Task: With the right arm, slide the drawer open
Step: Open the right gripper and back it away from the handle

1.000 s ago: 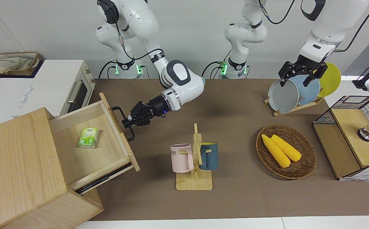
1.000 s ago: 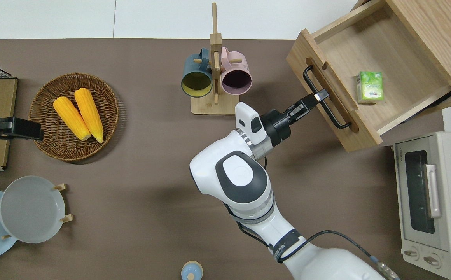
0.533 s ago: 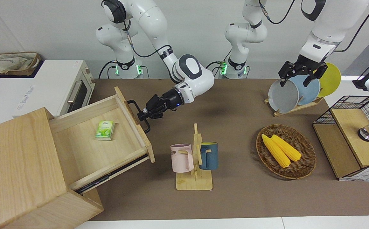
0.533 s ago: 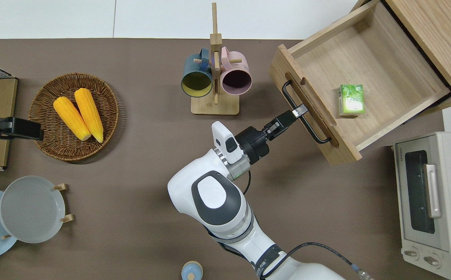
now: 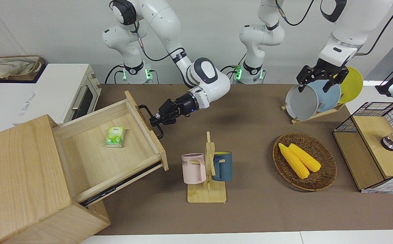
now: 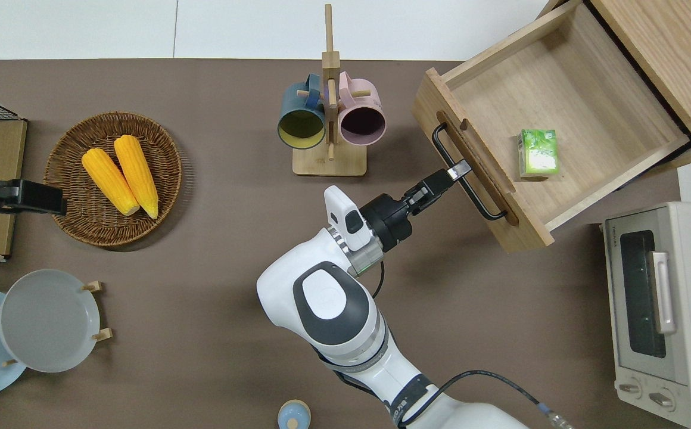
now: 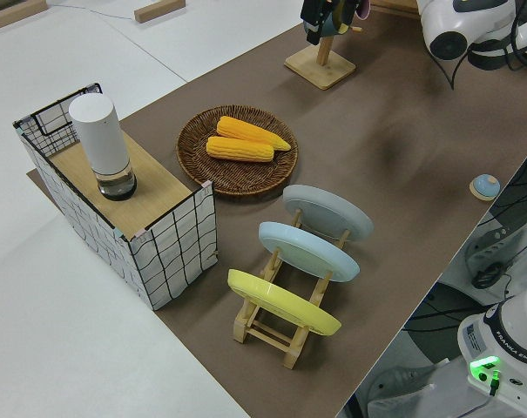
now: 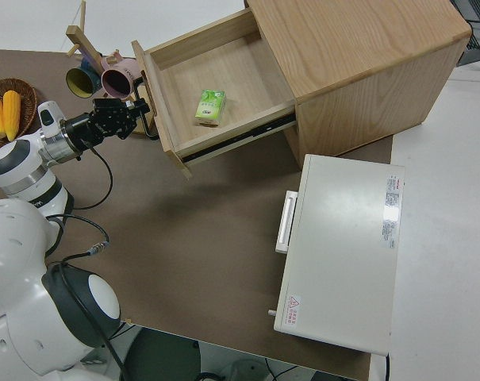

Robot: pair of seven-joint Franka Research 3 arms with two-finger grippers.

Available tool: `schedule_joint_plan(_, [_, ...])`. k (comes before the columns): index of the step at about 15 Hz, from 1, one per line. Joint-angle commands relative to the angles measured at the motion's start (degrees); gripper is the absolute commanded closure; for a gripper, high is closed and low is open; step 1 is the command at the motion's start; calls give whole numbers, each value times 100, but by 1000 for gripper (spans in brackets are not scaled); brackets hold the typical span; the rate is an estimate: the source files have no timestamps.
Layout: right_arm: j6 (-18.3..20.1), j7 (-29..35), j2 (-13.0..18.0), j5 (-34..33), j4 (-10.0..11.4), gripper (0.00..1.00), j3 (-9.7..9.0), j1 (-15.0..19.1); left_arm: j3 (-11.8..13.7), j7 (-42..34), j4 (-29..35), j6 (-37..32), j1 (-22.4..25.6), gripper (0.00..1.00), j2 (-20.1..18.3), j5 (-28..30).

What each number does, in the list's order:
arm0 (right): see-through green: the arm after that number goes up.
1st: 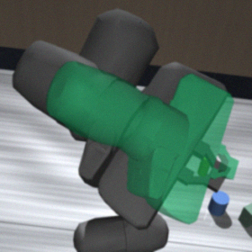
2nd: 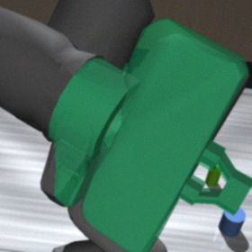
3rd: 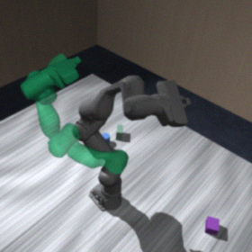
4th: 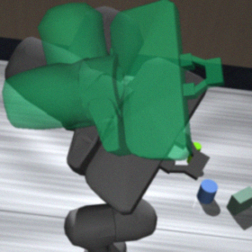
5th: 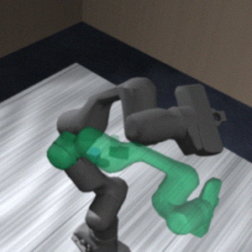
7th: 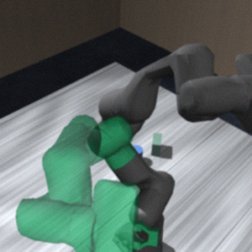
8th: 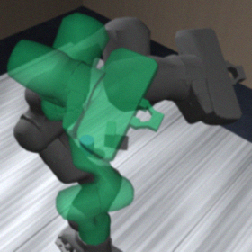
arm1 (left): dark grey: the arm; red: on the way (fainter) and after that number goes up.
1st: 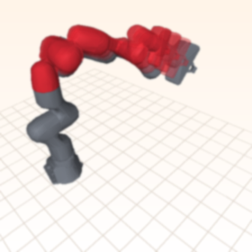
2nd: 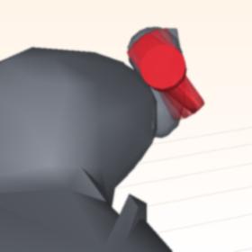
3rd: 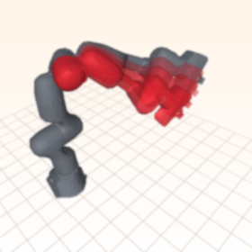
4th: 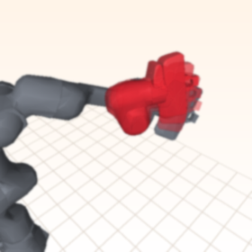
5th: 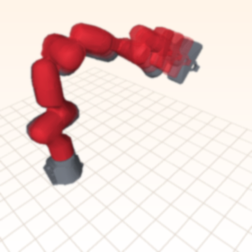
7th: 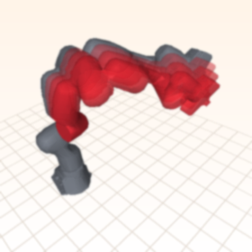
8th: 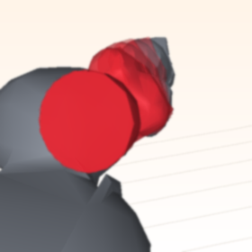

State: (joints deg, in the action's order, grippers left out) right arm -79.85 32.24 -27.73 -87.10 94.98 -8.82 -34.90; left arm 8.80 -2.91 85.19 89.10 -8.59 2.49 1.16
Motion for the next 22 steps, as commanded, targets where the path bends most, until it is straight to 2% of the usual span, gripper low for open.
schedule_joint_plan(1, [128, -201, -13, 27, -111, 428, -6, -210, 96, -43, -117, 2, -99, 2, 76, -72])
schedule_joint_plan(2, [101, -165, -13, 35, -120, 226, -6, -193, 96, -43, -117, 2, -99, 2, 76, -72])
schedule_joint_plan(3, [66, -87, -13, 122, -120, 73, -6, -184, 96, -43, -117, 2, -99, 5, 76, -72])
schedule_joint_plan(4, [22, 18, -13, 202, -120, 20, -6, -175, 96, -43, -117, 2, -99, 2, 76, -72])
schedule_joint_plan(14, [-83, 230, -5, 430, -173, 17, -6, -210, 96, -43, -117, 2, -99, 5, 76, -72])
schedule_joint_plan(22, [-294, 125, 39, 1792, -1051, 17, -6, -193, 96, -43, -117, 2, -99, 2, 76, -72])
